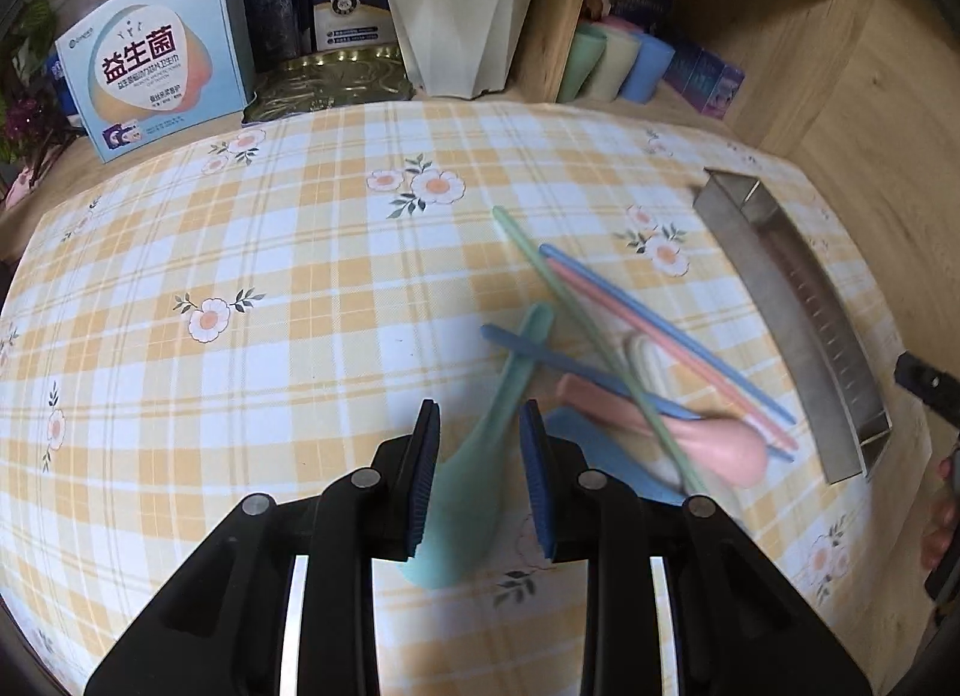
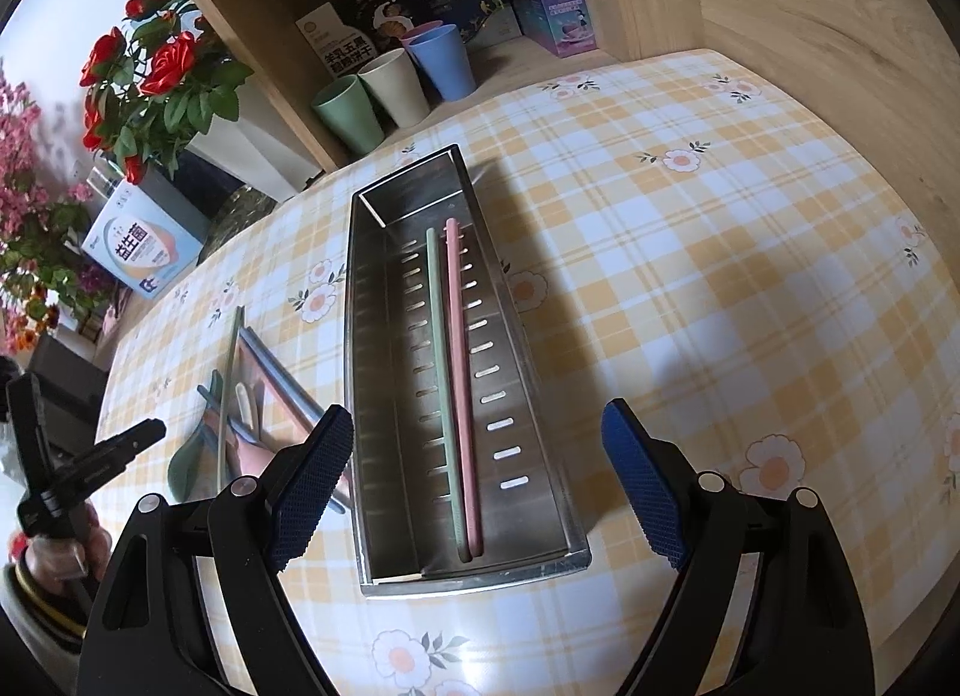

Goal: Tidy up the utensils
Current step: 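Close the left tool on the handle of the teal spoon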

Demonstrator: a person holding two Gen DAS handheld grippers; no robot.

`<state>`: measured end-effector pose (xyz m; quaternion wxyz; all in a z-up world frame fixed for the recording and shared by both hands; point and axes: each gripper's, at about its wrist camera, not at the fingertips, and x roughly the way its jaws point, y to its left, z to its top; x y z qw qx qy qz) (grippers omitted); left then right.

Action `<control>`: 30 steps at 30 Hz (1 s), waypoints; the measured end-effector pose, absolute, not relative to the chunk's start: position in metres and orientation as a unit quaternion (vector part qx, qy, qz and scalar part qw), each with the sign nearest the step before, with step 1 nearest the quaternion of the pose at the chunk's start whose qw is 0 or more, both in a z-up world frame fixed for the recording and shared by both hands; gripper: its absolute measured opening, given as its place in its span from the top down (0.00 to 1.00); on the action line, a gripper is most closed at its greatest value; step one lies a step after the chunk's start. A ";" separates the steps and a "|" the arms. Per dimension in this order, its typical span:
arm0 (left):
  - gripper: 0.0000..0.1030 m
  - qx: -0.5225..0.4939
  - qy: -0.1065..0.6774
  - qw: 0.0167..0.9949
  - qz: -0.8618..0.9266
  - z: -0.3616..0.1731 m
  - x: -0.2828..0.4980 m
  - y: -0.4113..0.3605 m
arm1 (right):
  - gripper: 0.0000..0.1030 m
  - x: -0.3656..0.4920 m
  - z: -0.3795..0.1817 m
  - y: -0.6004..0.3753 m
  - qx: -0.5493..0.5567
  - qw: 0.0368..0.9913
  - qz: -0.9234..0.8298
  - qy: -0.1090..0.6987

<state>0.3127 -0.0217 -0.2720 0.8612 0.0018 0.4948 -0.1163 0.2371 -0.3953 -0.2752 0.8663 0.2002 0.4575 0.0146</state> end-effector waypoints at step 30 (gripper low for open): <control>0.76 -0.001 0.521 0.844 -0.125 -0.305 0.296 -0.004 | 0.20 0.232 -0.264 -0.359 0.185 0.867 0.026 0.462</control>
